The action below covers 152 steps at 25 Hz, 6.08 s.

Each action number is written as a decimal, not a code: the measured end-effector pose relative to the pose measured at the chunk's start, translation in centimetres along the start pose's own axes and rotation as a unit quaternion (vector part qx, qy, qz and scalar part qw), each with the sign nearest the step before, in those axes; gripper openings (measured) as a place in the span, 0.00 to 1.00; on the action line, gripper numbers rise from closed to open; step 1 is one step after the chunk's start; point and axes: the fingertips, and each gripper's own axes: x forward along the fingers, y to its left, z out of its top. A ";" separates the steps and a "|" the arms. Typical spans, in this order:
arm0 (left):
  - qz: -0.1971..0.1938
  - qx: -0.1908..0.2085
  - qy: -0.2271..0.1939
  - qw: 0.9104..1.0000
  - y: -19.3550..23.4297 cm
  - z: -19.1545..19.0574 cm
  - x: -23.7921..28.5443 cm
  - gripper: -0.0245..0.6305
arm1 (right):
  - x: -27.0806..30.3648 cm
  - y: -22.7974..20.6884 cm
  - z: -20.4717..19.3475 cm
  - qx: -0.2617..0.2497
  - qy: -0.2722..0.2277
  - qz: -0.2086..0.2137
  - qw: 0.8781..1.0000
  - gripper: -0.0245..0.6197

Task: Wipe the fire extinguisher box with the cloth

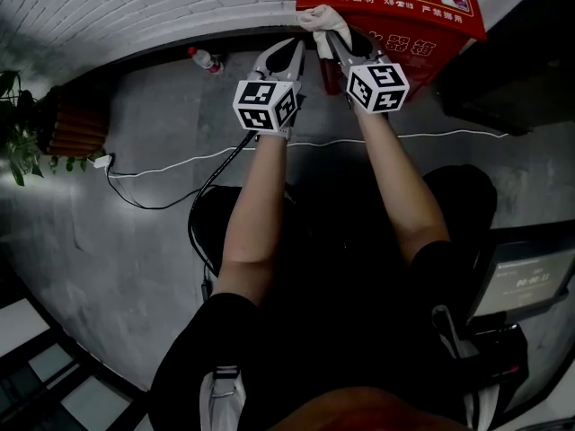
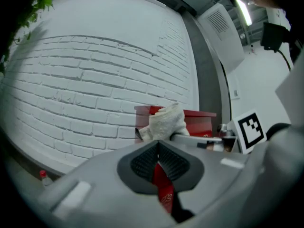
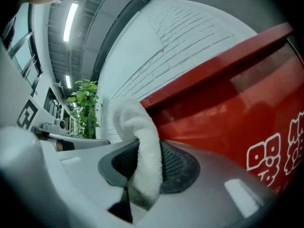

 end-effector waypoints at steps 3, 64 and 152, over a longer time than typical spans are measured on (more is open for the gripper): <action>-0.002 0.000 -0.004 1.000 -0.3 0.0 0.5 0.04 | -0.7 -1.1 0.4 0.007 -0.008 -0.005 1.000 0.20; -0.045 0.012 0.057 0.997 -5.0 -12.3 5.3 0.04 | -6.7 -9.8 -11.3 0.054 0.074 -0.121 0.988 0.19; -0.068 -0.058 0.097 0.991 -7.3 -21.8 10.8 0.04 | -19.0 -22.4 -17.1 0.097 0.059 -0.242 0.964 0.19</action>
